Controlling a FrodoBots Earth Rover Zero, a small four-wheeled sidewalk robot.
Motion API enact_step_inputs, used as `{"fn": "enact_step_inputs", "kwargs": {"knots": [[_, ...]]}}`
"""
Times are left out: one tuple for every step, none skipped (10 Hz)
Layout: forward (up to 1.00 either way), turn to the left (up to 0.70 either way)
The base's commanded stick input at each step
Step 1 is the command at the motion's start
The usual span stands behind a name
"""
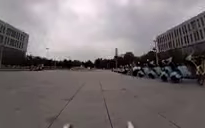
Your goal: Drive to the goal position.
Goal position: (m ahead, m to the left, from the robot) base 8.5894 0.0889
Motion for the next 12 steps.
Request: {"fn": "enact_step_inputs", "kwargs": {"knots": [[0.70, 0.00], [0.70, 0.00], [0.70, 0.00], [0.70, 0.00], [0.70, 0.00], [0.70, 0.00], [0.69, 0.00], [0.69, 0.00], [0.70, 0.00], [0.70, 0.00], [0.70, 0.00], [0.70, 0.00]]}}
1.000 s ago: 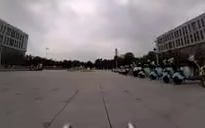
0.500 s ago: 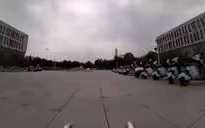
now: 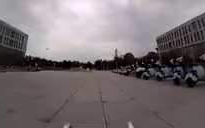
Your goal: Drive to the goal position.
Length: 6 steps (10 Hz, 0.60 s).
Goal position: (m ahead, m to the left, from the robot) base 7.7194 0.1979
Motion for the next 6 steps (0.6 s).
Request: {"fn": "enact_step_inputs", "kwargs": {"knots": [[0.70, 0.00], [0.70, 0.00], [0.70, 0.00], [0.70, 0.00], [0.70, 0.00], [0.70, 0.00]]}}
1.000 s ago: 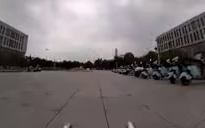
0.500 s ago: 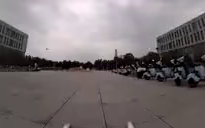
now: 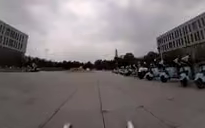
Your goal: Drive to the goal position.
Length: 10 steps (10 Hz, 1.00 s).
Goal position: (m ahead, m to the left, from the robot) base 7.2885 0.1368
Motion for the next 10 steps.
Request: {"fn": "enact_step_inputs", "kwargs": {"knots": [[0.70, 0.00], [0.70, 0.00], [0.70, 0.00], [0.70, 0.00], [0.70, 0.00], [0.70, 0.00], [0.70, 0.00], [0.70, 0.00], [0.70, 0.00], [0.70, 0.00]]}}
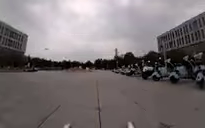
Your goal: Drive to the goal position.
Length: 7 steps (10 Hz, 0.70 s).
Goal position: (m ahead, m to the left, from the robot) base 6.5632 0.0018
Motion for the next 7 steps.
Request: {"fn": "enact_step_inputs", "kwargs": {"knots": [[0.70, 0.00], [0.70, 0.00], [0.70, 0.00], [0.70, 0.00], [0.70, 0.00], [0.70, 0.00], [0.70, 0.00]]}}
